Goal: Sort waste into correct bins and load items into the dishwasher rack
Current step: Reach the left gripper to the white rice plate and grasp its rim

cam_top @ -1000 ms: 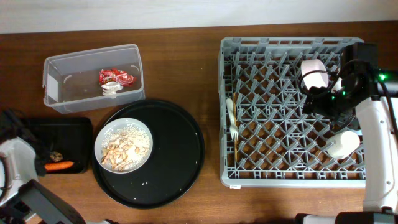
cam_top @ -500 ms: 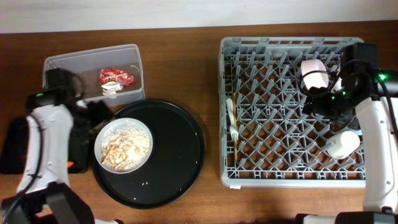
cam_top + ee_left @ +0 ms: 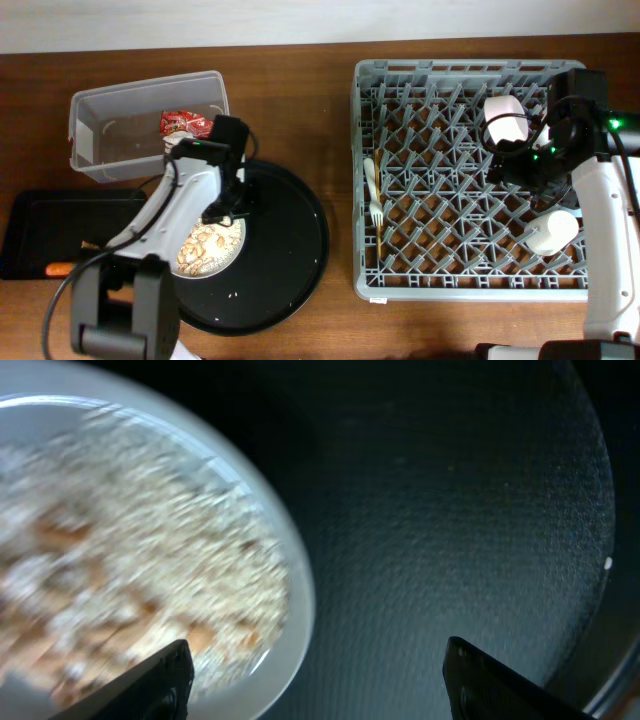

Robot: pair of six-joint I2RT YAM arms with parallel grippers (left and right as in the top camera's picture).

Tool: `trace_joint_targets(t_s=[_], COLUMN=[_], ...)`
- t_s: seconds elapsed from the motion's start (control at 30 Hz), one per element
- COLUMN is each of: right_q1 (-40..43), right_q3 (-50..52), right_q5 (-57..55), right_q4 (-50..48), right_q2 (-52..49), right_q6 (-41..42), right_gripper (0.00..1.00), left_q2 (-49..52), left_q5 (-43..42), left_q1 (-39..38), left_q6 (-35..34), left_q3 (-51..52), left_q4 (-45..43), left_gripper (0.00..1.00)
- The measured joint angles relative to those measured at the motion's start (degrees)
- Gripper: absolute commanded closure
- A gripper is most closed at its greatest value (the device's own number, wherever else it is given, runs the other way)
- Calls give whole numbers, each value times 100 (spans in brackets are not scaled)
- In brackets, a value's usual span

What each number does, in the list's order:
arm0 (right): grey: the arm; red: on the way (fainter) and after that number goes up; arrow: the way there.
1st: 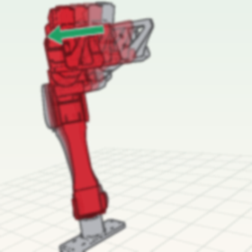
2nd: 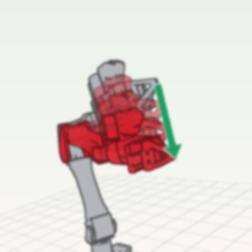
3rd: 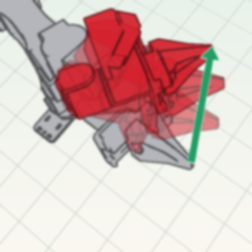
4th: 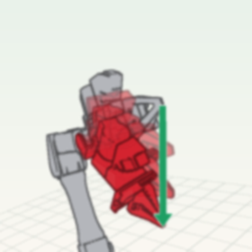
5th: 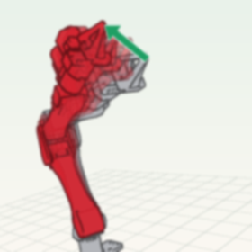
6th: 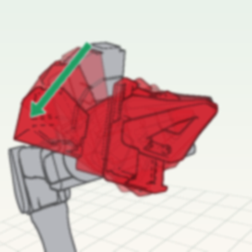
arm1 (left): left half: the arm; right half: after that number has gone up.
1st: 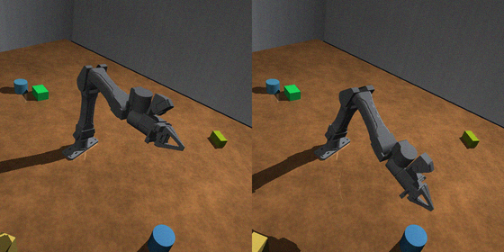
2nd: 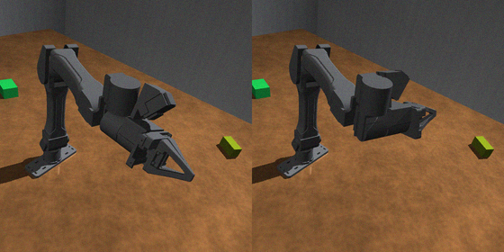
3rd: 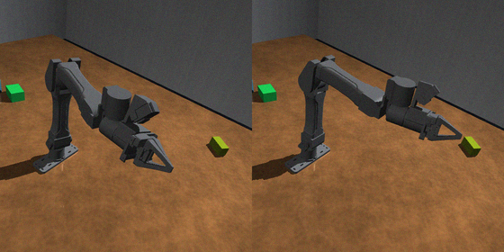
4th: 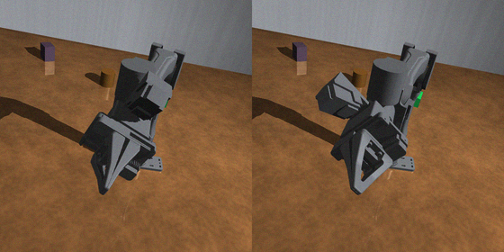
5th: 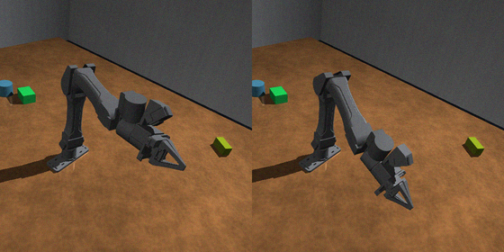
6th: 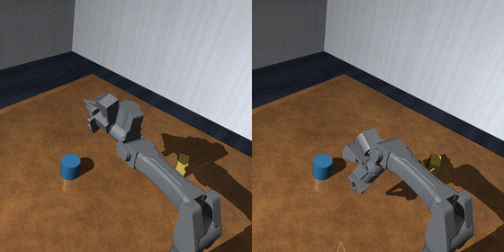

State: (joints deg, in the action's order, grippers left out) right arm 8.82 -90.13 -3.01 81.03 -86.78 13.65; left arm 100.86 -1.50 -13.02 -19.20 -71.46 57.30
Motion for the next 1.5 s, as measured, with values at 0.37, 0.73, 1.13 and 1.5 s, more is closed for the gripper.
trace_joint_targets(t_s=[0.37, 0.73, 1.13, 1.5], right_q1=[0, 0, 0, 0], right_q3=[0, 0, 0, 0], right_q5=[0, 0, 0, 0], right_q4=[0, 0, 0, 0], right_q2=[0, 0, 0, 0], right_q6=[-15, -11, -11, -11], right_gripper=[8, 8, 8, 8], left_q2=[433, 459, 463, 463], left_q5=[-326, -479, -597, -861], left_q1=[-181, -181, -181, -181], left_q6=[254, 256, 256, 256], left_q3=[2, 111, 538, 538], left_q4=[-358, -398, -619, -730], left_gripper=[21, 21, 21, 21])
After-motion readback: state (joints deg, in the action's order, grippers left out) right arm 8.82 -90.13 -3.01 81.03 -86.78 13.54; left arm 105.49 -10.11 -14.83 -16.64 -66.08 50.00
